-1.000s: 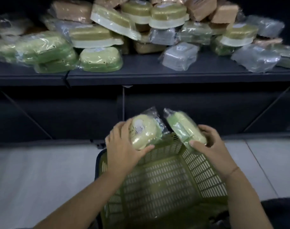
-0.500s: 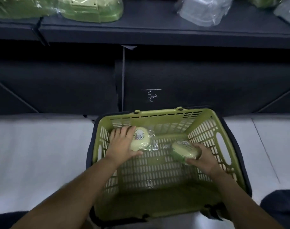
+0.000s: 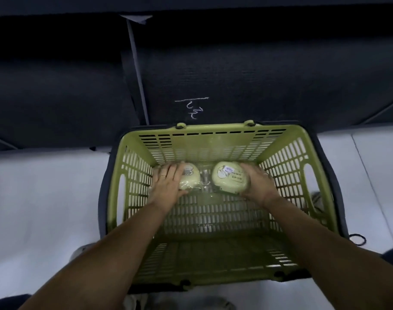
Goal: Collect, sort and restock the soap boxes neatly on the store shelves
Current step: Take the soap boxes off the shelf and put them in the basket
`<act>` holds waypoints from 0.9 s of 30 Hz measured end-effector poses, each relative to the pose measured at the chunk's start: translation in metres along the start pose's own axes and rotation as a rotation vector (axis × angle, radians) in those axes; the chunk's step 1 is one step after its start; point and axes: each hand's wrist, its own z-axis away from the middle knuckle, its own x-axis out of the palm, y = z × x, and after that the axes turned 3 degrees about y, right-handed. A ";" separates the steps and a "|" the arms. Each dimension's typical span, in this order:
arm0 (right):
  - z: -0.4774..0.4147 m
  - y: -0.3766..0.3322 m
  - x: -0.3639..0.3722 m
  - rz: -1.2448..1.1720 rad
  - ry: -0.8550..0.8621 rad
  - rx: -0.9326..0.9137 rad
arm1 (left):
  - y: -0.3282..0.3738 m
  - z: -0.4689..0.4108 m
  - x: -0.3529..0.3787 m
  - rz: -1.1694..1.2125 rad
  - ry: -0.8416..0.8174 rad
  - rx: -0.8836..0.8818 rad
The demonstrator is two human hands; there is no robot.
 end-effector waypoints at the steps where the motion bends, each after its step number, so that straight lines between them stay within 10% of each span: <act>1: -0.004 0.005 0.004 0.061 0.009 -0.001 | 0.001 -0.003 0.004 -0.014 0.005 0.013; 12: -0.005 0.001 0.039 -0.455 0.099 0.469 | 0.015 0.013 0.033 0.094 0.046 -0.216; 27: -0.001 -0.037 -0.009 -0.208 0.072 0.267 | 0.008 -0.006 -0.007 0.230 -0.040 -0.078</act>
